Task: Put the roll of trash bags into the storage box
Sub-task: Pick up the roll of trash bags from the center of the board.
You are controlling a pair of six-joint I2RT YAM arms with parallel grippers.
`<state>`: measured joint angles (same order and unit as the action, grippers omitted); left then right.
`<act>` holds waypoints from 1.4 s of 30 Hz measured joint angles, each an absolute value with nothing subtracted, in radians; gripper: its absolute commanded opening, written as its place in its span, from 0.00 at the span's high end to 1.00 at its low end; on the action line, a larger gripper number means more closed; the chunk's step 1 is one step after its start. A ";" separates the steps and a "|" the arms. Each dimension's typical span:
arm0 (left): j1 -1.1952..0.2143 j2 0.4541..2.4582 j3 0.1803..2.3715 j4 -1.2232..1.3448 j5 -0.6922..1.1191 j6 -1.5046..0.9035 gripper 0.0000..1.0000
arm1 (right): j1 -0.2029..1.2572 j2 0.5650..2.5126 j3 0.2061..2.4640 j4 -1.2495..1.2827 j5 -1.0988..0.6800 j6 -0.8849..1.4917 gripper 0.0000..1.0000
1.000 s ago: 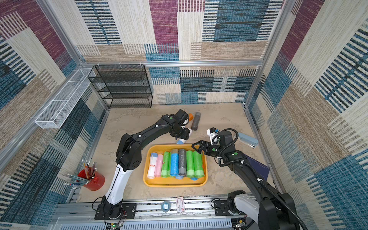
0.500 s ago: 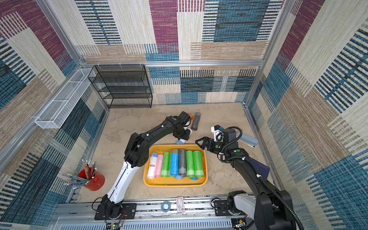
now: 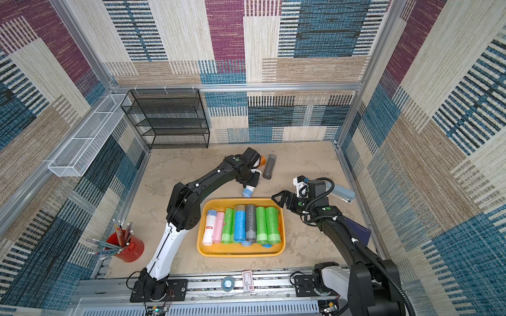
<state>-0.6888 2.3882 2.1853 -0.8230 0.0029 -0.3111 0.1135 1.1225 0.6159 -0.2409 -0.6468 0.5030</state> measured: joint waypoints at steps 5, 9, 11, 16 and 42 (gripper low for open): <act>-0.689 2.331 2.157 -0.819 0.001 -0.311 0.56 | 0.112 1.131 0.613 -0.234 -0.647 0.504 0.01; -0.689 2.266 2.132 -0.818 -0.023 -0.311 0.56 | 0.112 1.128 0.631 -0.234 -0.648 0.503 0.01; -0.689 2.233 2.119 -0.818 -0.038 -0.311 0.56 | 0.112 1.117 0.637 -0.237 -0.653 0.494 0.01; -0.689 2.165 2.079 -0.818 -0.076 -0.312 0.55 | 0.112 1.078 0.641 -0.272 -0.672 0.455 0.01; -0.690 1.414 1.183 -0.675 -0.047 -0.590 0.55 | 0.345 0.884 0.587 -0.296 -0.633 0.588 0.01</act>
<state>-0.6895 1.4139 1.1828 -0.6750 -0.0467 -0.5903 0.3450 0.8837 0.5873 -0.2962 -0.6327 0.5877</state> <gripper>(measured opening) 0.451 0.994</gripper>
